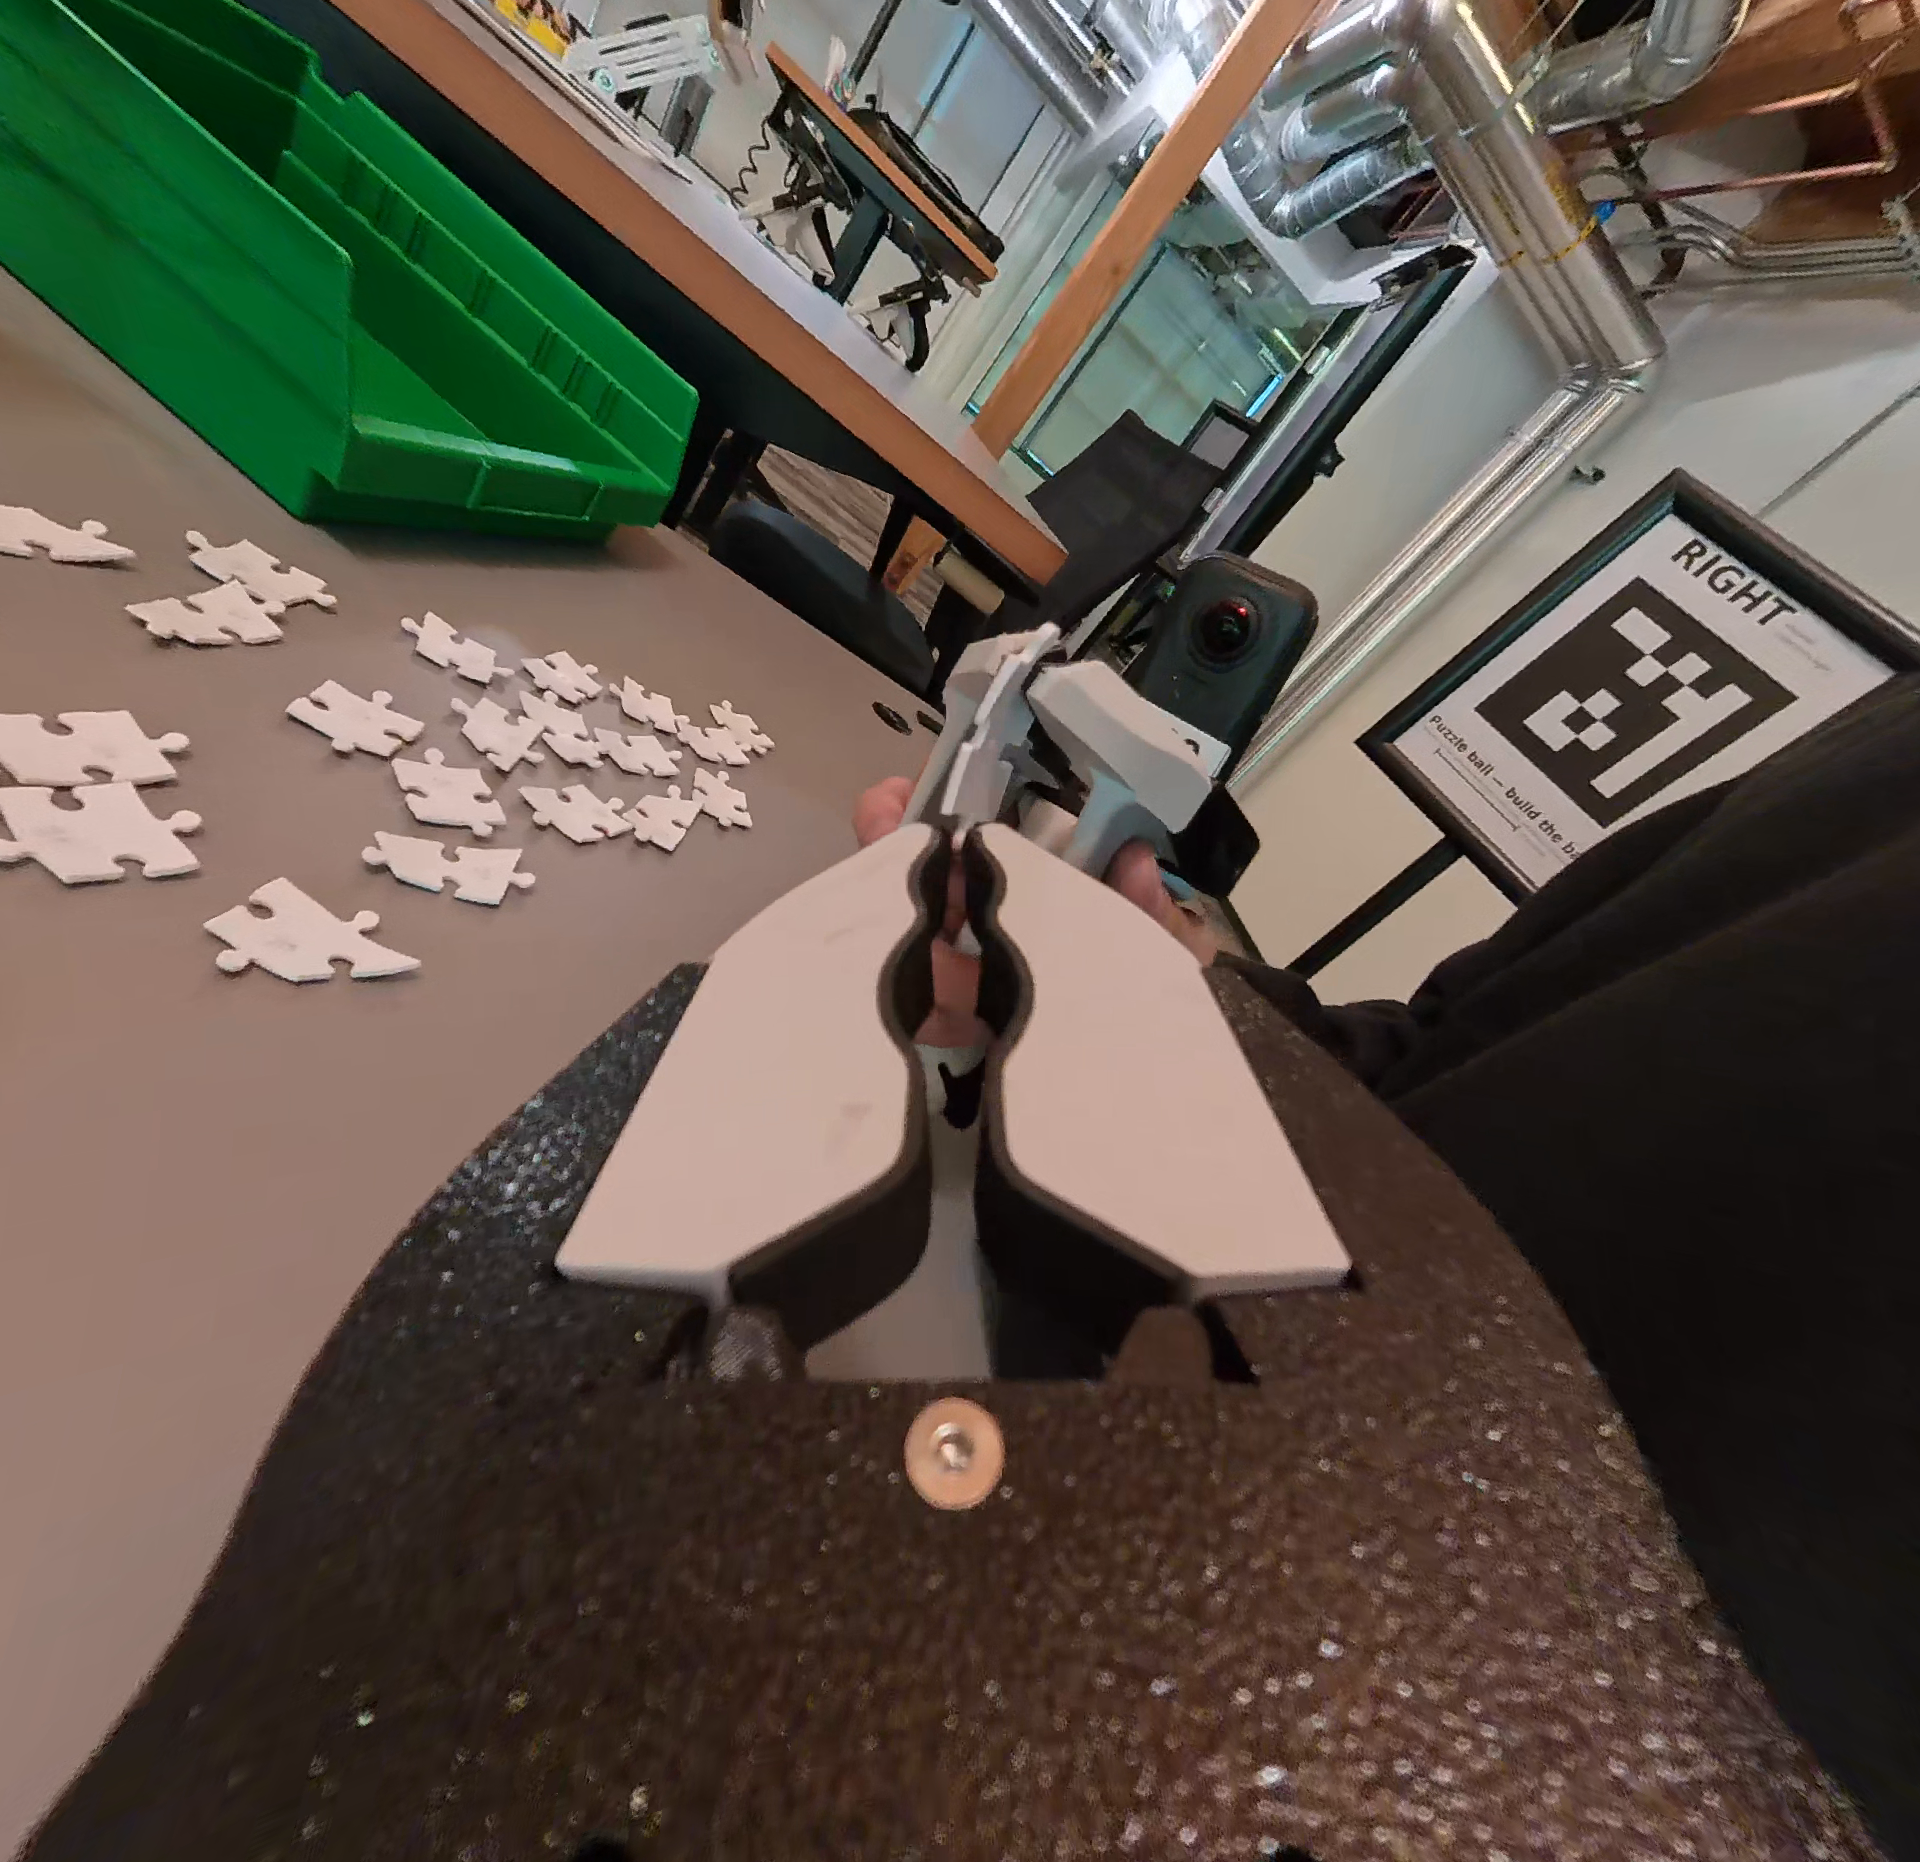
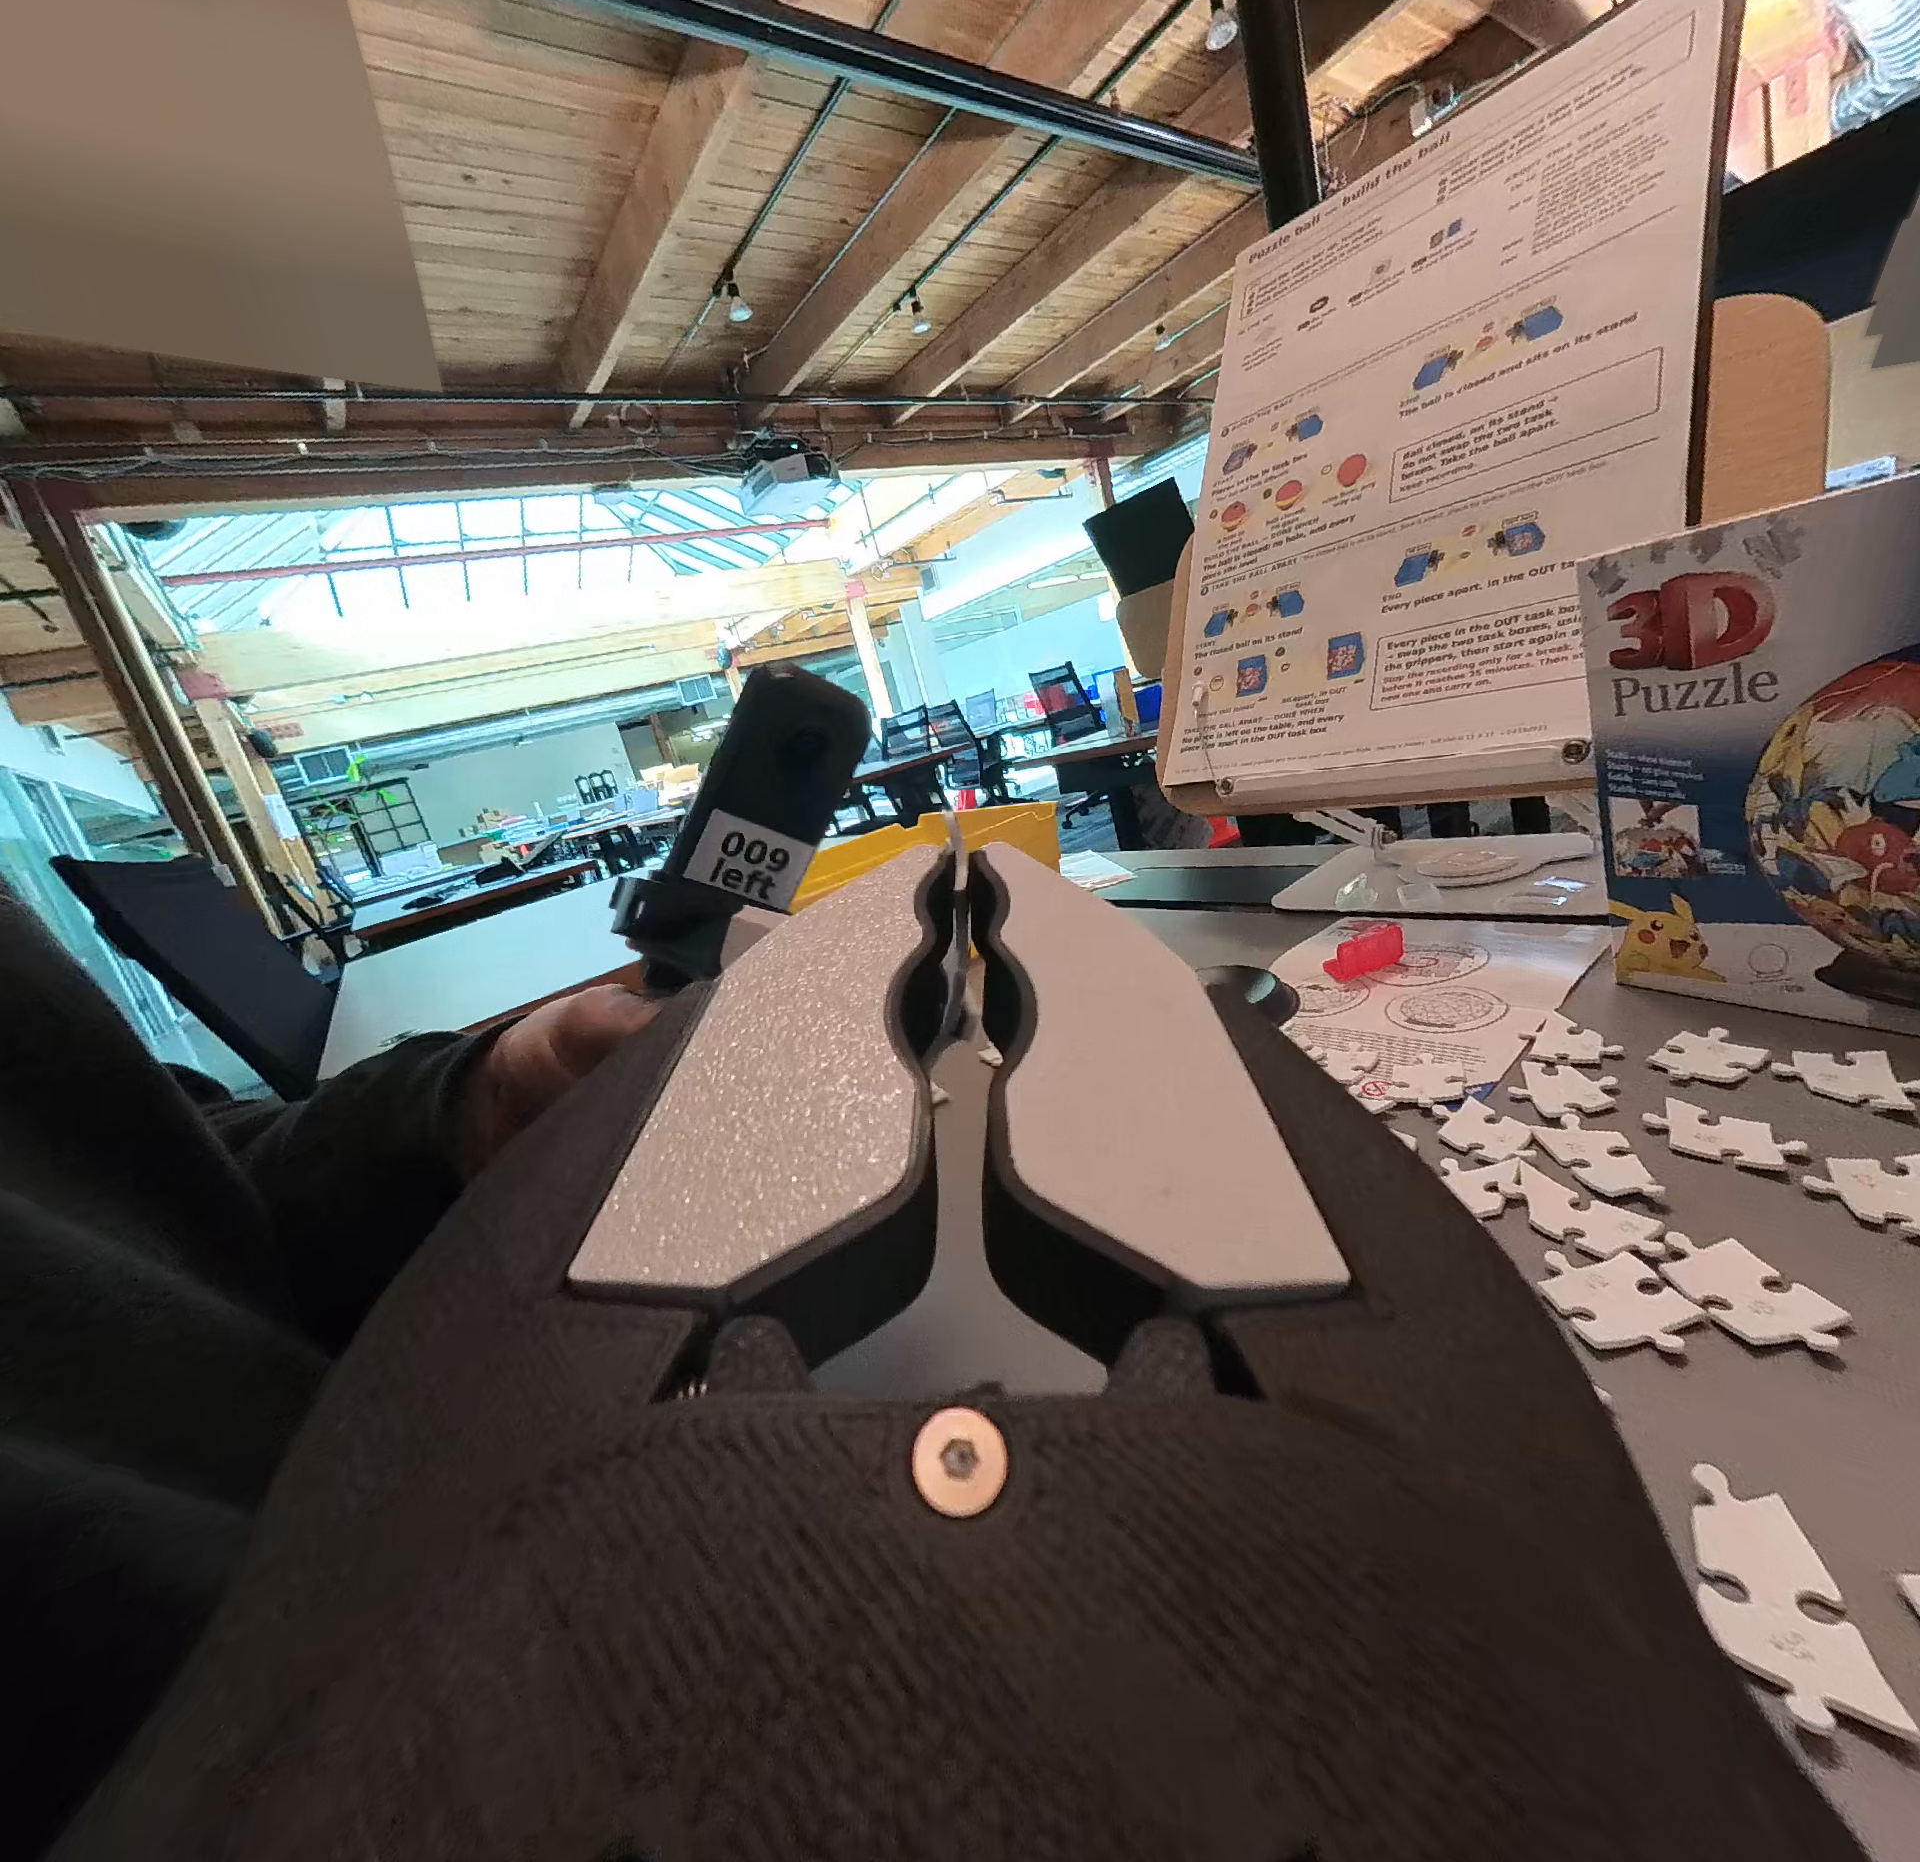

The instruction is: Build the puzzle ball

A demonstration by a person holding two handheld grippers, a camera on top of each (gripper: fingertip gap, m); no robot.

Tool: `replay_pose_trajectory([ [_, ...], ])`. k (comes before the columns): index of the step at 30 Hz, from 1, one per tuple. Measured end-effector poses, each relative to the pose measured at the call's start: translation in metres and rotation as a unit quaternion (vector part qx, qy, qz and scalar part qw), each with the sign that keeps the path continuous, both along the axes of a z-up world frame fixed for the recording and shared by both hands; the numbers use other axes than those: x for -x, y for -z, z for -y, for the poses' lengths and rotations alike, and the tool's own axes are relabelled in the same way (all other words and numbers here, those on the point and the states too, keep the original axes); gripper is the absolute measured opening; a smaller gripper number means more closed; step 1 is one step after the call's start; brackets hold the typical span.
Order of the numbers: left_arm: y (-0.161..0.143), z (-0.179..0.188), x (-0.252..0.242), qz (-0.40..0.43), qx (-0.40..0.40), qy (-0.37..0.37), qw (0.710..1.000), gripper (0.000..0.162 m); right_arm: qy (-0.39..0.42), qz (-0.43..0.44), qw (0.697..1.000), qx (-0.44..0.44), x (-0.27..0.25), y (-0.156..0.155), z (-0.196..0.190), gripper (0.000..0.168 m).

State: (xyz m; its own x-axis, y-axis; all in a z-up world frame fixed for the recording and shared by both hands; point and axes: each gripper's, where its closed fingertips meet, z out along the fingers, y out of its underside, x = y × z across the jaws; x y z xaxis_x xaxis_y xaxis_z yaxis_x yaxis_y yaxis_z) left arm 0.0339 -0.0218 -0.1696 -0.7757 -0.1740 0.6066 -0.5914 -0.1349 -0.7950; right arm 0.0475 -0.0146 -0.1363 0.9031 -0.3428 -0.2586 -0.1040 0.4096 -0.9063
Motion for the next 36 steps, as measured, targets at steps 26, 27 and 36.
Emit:
replay_pose_trajectory([
  [26, 0.135, -0.044, -0.090, -0.217, -0.294, -0.079, 0.927, 0.001, 0.058, -0.019, 0.878, 0.474, -0.078, 0.134, 0.021, 0.000],
  [27, 0.135, -0.044, -0.090, -0.215, -0.299, -0.077, 0.927, 0.001, 0.055, -0.019, 0.880, 0.472, -0.080, 0.134, 0.017, 0.000],
  [36, 0.135, -0.029, -0.086, -0.221, -0.318, -0.042, 0.921, 0.003, 0.032, 0.016, 0.810, 0.586, -0.089, 0.169, 0.011, 0.000],
])
